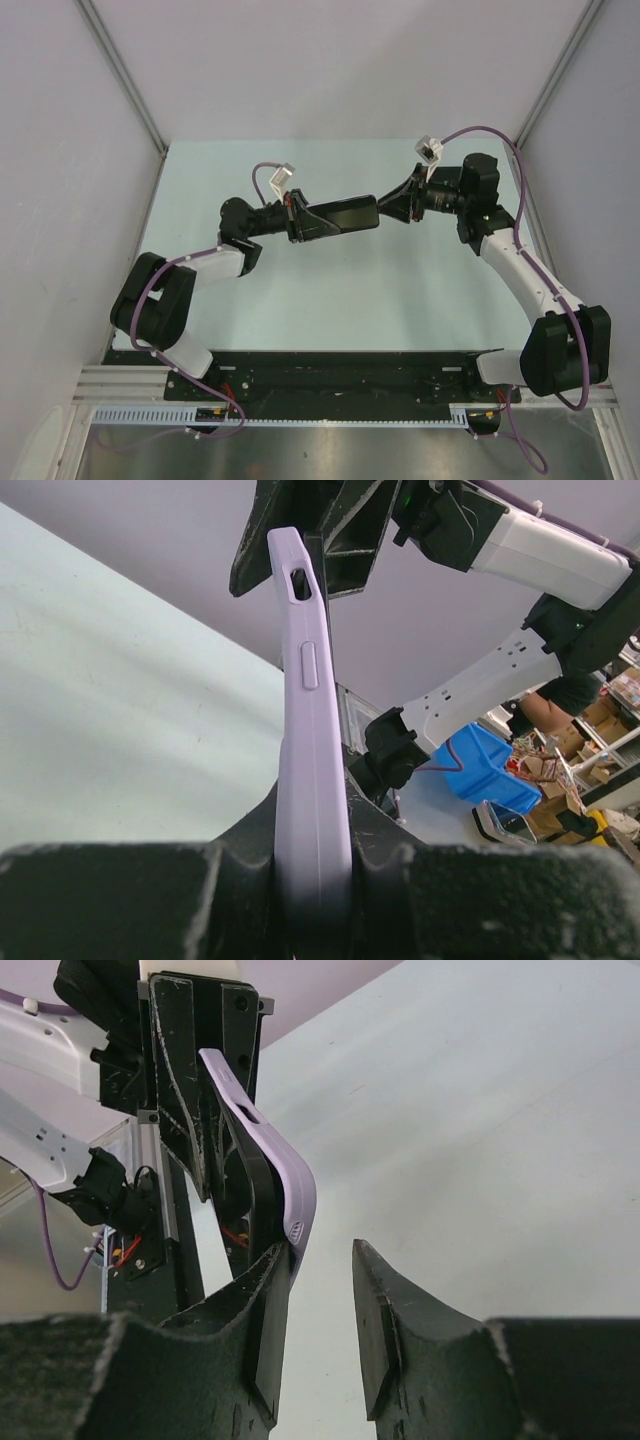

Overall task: Take the phone out of the phone case
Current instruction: Remove the phone case from the phone.

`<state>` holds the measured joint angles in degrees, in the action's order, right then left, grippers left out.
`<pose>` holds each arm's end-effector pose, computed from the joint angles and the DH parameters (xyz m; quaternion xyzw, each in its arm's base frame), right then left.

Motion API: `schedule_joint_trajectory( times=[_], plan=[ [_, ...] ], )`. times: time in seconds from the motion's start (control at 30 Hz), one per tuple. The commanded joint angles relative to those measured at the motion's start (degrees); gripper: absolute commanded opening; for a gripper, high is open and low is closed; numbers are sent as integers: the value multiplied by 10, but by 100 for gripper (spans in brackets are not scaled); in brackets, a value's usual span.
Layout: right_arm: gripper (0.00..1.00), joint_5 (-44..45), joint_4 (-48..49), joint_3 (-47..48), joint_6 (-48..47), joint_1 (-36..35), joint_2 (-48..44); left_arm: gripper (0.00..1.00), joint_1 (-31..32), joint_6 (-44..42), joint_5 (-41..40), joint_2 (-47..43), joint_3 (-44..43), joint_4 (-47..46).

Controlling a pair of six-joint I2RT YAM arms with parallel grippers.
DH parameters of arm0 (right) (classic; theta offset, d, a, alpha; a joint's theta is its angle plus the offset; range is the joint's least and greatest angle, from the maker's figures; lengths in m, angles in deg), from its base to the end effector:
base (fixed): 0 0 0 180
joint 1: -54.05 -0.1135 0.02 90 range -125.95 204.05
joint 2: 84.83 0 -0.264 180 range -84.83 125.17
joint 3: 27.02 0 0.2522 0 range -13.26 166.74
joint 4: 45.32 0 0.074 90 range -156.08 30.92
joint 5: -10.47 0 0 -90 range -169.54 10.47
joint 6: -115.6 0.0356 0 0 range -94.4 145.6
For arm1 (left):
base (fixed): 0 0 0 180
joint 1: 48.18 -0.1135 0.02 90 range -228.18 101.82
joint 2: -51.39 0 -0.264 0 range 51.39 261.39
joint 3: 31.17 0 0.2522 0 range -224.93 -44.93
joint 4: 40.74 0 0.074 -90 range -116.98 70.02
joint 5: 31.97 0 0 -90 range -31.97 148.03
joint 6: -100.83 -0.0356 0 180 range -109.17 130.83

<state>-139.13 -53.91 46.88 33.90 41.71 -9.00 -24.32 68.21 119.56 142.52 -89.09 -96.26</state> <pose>0.2845 0.0937 0.3442 -0.3410 0.6557 0.4754 0.4773 0.2803 -0.1582 0.2739 0.2688 0.5807 -0.6809 0.3562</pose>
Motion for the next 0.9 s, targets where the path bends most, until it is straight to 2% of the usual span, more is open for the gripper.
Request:
schedule_joint_trajectory(
  times=[0.0,0.27,0.43,0.87],
  plan=[
    [36,66,-14,13,-39,-25,23,0,30,5,37,-23,-15,-261],
    [42,-17,-14,13,-30,-28,41,0,31,-1,35,-25,-13,-261],
    [44,-87,16,13,15,-39,67,0,30,-3,32,-28,-11,-261],
    [43,-108,56,13,68,-51,110,0,23,-10,8,-39,0,-261]
  ],
)
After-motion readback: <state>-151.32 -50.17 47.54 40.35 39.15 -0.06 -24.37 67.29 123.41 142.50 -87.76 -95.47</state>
